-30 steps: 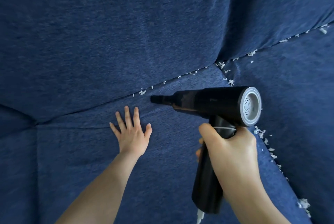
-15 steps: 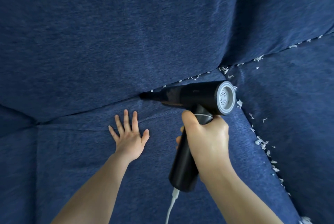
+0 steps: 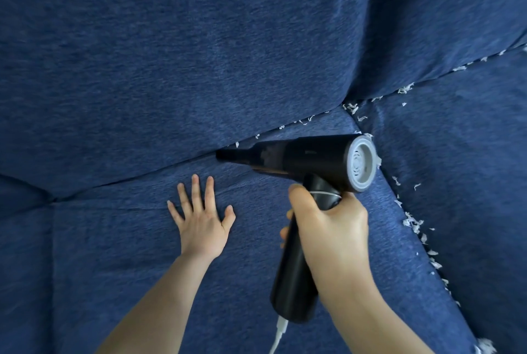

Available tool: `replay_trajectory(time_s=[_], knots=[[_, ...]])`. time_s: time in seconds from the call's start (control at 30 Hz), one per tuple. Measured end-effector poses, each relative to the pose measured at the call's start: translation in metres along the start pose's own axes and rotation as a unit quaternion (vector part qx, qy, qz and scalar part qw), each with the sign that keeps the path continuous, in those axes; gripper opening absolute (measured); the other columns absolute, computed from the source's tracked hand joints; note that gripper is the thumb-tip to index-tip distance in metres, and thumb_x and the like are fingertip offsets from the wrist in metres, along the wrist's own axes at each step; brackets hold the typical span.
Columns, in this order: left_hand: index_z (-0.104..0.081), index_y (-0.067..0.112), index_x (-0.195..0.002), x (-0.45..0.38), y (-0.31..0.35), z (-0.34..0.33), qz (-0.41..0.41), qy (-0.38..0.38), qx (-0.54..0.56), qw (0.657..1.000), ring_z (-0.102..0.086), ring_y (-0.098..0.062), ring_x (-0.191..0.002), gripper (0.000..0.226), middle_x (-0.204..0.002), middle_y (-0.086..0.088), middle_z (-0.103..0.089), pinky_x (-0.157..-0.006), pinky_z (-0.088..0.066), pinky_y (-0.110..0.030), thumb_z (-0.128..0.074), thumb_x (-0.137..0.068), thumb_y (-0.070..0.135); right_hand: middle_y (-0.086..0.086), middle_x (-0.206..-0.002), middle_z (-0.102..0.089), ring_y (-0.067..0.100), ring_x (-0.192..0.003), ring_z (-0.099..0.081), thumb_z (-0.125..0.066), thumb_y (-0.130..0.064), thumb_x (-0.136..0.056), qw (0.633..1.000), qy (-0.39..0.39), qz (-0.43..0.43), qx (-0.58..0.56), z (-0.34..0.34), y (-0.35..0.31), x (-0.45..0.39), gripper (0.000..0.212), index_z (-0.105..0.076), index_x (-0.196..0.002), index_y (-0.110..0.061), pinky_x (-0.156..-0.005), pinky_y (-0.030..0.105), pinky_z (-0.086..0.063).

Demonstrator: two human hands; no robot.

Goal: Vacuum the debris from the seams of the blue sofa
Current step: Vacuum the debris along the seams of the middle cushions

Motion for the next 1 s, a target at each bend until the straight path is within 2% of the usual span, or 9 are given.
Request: replay_trajectory(time_s=[0.2,0.33,0.4,0.5,0.6,0.8,0.9,1.0], knots=[[-0.015,0.021,-0.154,0.004,-0.001,0.004,0.0,0.034,0.006,0.999,0.005,-0.035,-0.148,0.073,-0.162,-0.007,-0.002,-0.116,0.002,-0.061,-0.032,-0.091,0.055,0.004,-0.058,-0.067,0.02,-0.044,-0.067,-0.072,-0.024,-0.083,0.999,0.026,-0.018,-0.04,0.008,-0.002,-0.003,0.018,-0.063,-0.076,-0.011,-0.06,0.044,-0.062],[-0.022,0.017,-0.152,0.005,0.002,0.005,-0.007,0.046,0.002,0.999,-0.003,-0.038,-0.147,0.07,-0.162,-0.005,-0.01,-0.115,0.0,-0.062,-0.042,-0.093,0.048,0.001,-0.052,-0.068,0.022,-0.049,-0.069,-0.071,-0.026,-0.083,1.0,0.027,0.006,-0.009,0.013,-0.005,0.001,0.02,-0.063,-0.071,-0.013,-0.067,0.051,-0.064],[-0.024,0.015,-0.151,0.003,0.003,0.011,-0.026,0.057,-0.008,0.998,-0.007,-0.035,-0.147,0.068,-0.161,-0.002,-0.017,-0.116,0.0,-0.06,-0.04,-0.094,0.047,0.001,-0.05,-0.068,0.024,-0.052,-0.07,-0.071,-0.027,-0.082,0.999,0.038,0.017,0.006,0.021,-0.007,0.003,0.022,-0.062,-0.068,-0.013,-0.069,0.054,-0.063],[-0.031,0.016,-0.148,-0.006,0.019,0.023,-0.092,0.077,-0.019,0.993,-0.019,-0.028,-0.146,0.065,-0.156,-0.004,-0.03,-0.118,-0.008,-0.055,-0.031,-0.092,0.049,0.001,-0.049,-0.068,0.027,-0.054,-0.07,-0.071,-0.027,-0.082,0.998,0.057,0.026,0.01,0.03,-0.013,0.0,0.024,-0.061,-0.066,-0.012,-0.069,0.056,-0.062],[-0.037,0.016,-0.145,-0.022,0.049,0.03,-0.138,0.086,-0.007,0.987,-0.021,-0.026,-0.146,0.064,-0.156,-0.004,-0.03,-0.119,-0.013,-0.052,-0.027,-0.092,0.051,0.0,-0.051,-0.067,0.021,-0.047,-0.068,-0.07,-0.026,-0.082,0.998,0.057,0.021,0.005,0.031,-0.018,-0.007,0.021,-0.061,-0.068,-0.012,-0.065,0.054,-0.064],[-0.039,0.013,-0.138,-0.045,0.091,0.029,-0.094,0.086,0.039,0.991,-0.027,-0.025,-0.144,0.06,-0.15,-0.007,-0.041,-0.118,-0.017,-0.051,-0.031,-0.093,0.051,0.001,-0.051,-0.068,0.02,-0.045,-0.068,-0.071,-0.026,-0.081,0.998,0.056,0.019,0.011,0.037,-0.02,-0.012,0.021,-0.062,-0.069,-0.012,-0.067,0.052,-0.064],[-0.038,0.012,-0.141,-0.037,0.094,0.024,-0.086,0.097,0.026,0.991,-0.031,-0.027,-0.142,0.062,-0.146,-0.007,-0.046,-0.117,-0.021,-0.051,-0.029,-0.092,0.05,0.003,-0.05,-0.067,0.019,-0.042,-0.067,-0.072,-0.025,-0.081,0.998,0.067,0.02,0.002,0.043,-0.022,-0.012,0.024,-0.061,-0.065,-0.01,-0.068,0.053,-0.063],[-0.047,0.012,-0.139,-0.035,0.095,0.022,-0.092,0.103,0.008,0.99,-0.034,-0.029,-0.14,0.064,-0.145,-0.008,-0.047,-0.116,-0.023,-0.051,-0.026,-0.091,0.05,0.004,-0.05,-0.066,0.02,-0.043,-0.068,-0.073,-0.025,-0.08,0.997,0.078,0.024,-0.003,0.047,-0.021,-0.012,0.025,-0.062,-0.064,-0.01,-0.074,0.057,-0.062]])
Point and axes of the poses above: each hand's wrist, its own x-axis away from the middle knuckle, its own z-axis out of the back of the hand, y = z × x, the point moved 5 cm from there along -x, towards the middle knuckle
